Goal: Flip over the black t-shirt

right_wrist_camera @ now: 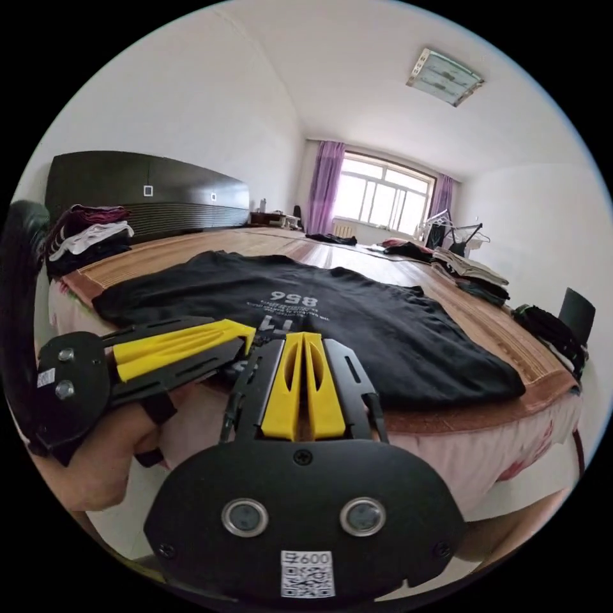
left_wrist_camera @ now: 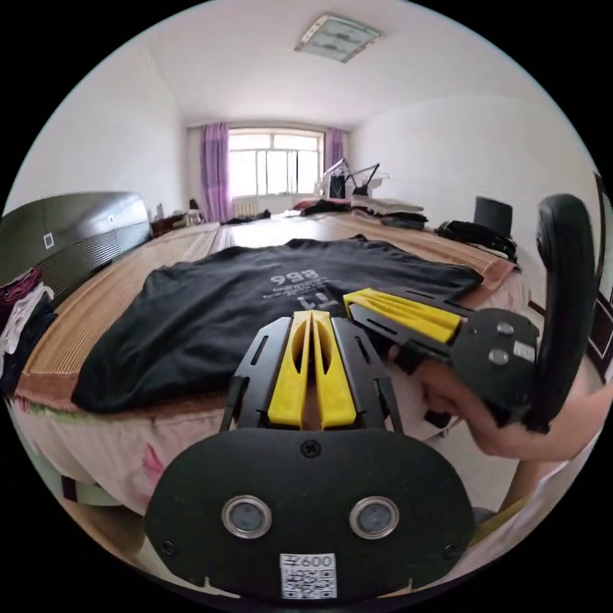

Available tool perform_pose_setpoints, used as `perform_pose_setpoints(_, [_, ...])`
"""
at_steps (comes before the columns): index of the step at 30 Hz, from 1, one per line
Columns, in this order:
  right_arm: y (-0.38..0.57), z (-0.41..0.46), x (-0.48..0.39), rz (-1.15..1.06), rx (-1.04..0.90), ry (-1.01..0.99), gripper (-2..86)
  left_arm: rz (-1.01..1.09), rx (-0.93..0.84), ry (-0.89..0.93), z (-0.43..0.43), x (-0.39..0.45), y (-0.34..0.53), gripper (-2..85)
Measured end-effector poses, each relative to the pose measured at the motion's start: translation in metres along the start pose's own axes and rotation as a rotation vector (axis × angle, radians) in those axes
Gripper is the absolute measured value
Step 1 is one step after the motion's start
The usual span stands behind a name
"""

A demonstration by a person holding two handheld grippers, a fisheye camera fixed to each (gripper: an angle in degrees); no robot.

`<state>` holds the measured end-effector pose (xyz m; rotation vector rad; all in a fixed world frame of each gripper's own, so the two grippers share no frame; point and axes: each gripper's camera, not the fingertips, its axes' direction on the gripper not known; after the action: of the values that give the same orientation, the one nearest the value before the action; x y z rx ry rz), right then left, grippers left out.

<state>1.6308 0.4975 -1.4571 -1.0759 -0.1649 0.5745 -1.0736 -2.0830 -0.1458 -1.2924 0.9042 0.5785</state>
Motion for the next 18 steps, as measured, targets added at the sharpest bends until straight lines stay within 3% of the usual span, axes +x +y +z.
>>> perform_pose_setpoints(7, [0.029, 0.046, 0.174, 0.205, -0.035, 0.228, -0.8, -0.085, 0.041, -0.130, -0.032, -0.026, 0.021, 0.4])
perform_pose_setpoints(10, [0.025, 0.055, 0.240, 0.149, -0.068, 0.250, -0.8, -0.163, 0.023, -0.167, -0.060, -0.061, 0.029, 0.7])
perform_pose_setpoints(13, [0.020, 0.055, 0.309, 0.246, -0.107, 0.532, -0.7, -0.224, -0.030, -0.265, -0.096, -0.091, 0.033, 1.5])
perform_pose_setpoints(15, [0.019, 0.043, 0.364, 0.346, -0.092, 0.497, -0.5, -0.239, -0.009, -0.225, -0.122, -0.107, 0.031, 2.7])
perform_pose_setpoints(18, [0.005, 0.031, 0.447, 0.451, -0.129, 0.234, 0.6, -0.227, -0.011, -0.084, -0.157, -0.128, 0.014, 8.0])
